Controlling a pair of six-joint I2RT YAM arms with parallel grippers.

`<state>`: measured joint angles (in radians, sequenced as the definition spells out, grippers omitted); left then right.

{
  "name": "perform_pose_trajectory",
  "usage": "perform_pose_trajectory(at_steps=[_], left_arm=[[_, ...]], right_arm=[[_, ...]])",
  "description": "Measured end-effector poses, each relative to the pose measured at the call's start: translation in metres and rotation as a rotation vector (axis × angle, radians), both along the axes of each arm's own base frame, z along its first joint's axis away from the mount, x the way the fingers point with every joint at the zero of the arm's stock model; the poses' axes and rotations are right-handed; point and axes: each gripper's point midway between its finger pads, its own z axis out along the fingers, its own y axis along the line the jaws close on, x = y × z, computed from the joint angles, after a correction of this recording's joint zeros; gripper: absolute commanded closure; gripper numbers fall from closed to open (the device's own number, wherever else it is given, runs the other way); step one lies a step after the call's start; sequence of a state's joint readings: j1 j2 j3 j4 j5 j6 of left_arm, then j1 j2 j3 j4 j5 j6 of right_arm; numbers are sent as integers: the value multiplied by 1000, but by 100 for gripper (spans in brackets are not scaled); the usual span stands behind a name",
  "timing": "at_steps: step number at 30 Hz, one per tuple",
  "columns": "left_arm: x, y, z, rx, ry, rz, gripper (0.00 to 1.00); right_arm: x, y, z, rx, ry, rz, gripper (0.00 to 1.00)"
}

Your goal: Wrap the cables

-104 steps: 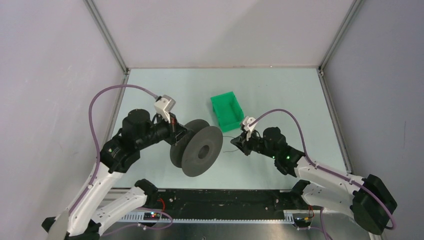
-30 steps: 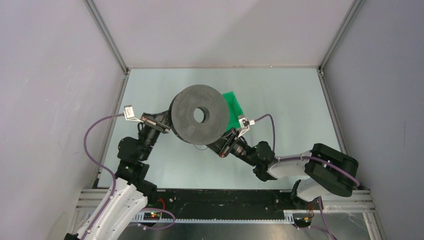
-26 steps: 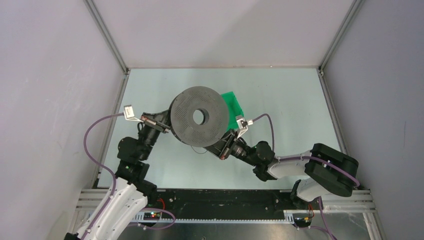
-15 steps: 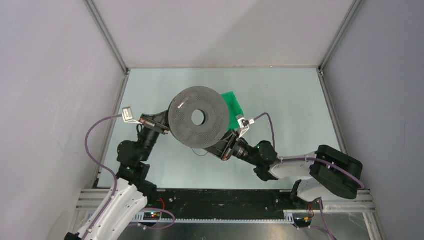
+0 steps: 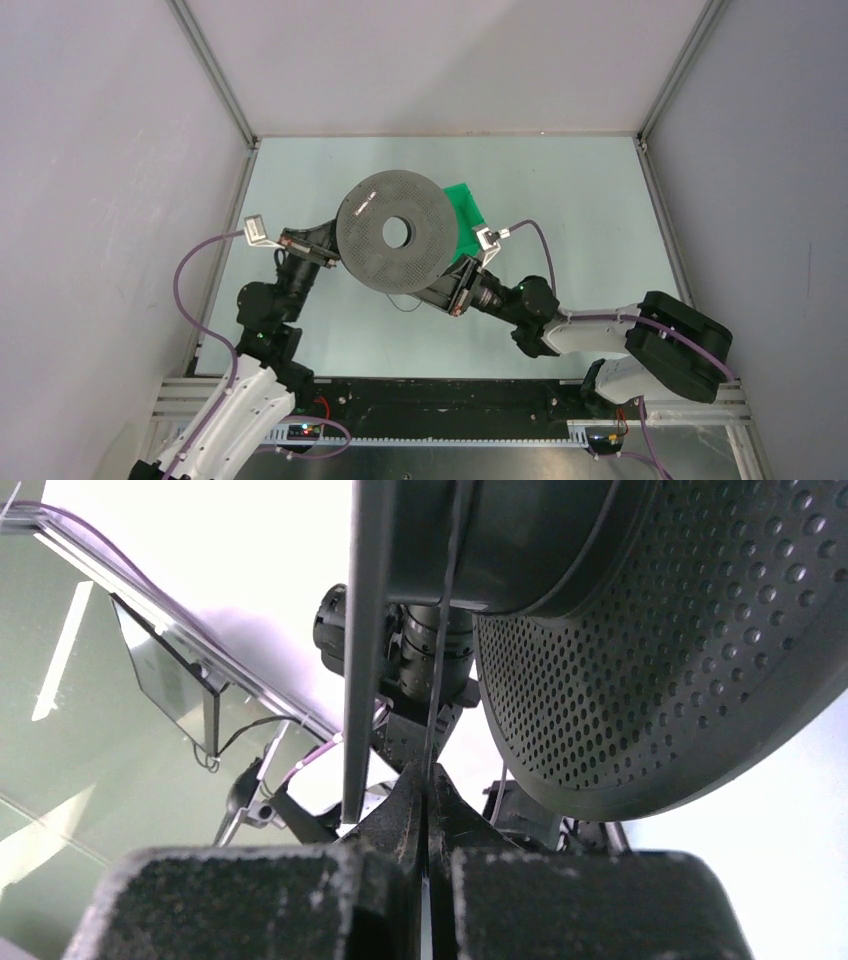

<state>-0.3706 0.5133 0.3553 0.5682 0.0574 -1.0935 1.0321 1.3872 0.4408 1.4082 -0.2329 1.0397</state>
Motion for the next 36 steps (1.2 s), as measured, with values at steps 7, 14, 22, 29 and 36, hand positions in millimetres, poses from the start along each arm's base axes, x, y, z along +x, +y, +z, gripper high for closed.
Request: perform_pose_trajectory(at_steps=[7, 14, 22, 29, 36], left_arm=[[5, -4, -9, 37, 14, -1, 100], [2, -5, 1, 48, -19, -6, 100], [1, -6, 5, 3, -5, -29, 100], [1, -3, -7, -64, 68, -41, 100], [-1, -1, -6, -128, 107, -58, 100]], right_arm=[[-2, -1, -8, -18, 83, 98, 100], [-7, 6, -2, -24, 119, 191, 100], [3, 12, -4, -3, 152, 136, 100], [28, 8, 2, 54, 180, 10, 99], [50, 2, 4, 102, 214, -78, 99]])
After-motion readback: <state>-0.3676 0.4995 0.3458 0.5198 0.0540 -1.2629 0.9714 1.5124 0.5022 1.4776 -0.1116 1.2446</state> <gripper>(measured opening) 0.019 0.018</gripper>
